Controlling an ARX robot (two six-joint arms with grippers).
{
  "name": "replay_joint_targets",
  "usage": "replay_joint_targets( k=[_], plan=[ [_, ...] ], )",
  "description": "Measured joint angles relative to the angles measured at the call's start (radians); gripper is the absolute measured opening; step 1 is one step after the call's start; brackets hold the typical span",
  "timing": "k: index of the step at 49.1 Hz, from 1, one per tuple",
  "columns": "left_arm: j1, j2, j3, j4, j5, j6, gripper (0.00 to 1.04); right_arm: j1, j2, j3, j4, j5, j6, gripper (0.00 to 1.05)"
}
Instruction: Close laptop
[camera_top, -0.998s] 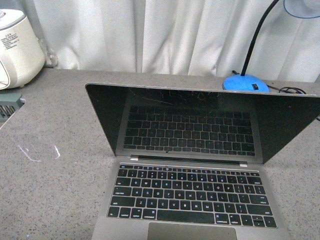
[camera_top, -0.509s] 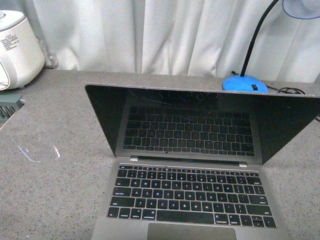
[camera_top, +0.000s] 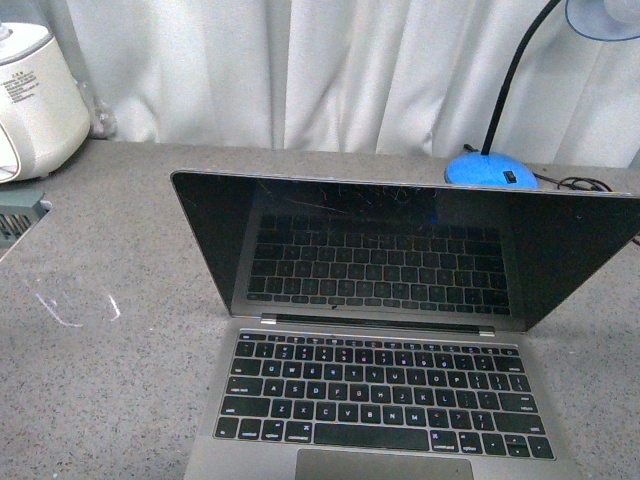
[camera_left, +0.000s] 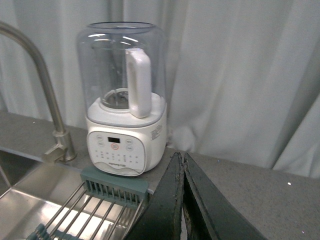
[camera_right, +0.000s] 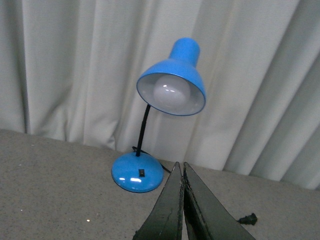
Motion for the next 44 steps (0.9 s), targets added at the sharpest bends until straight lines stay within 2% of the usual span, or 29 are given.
replay_joint_targets(
  k=[12,44],
  plan=[
    [-0.084,0.13,0.167,-0.11,0.036,0.051,0.04,0.053,0.134,0.156,-0.092,-0.042,-0.019,0.01],
    [-0.231,0.513,0.43,-0.209,0.078,0.235,0.04,0.208,0.43,0.418,-0.234,-0.135,-0.089,0.01]
  ],
)
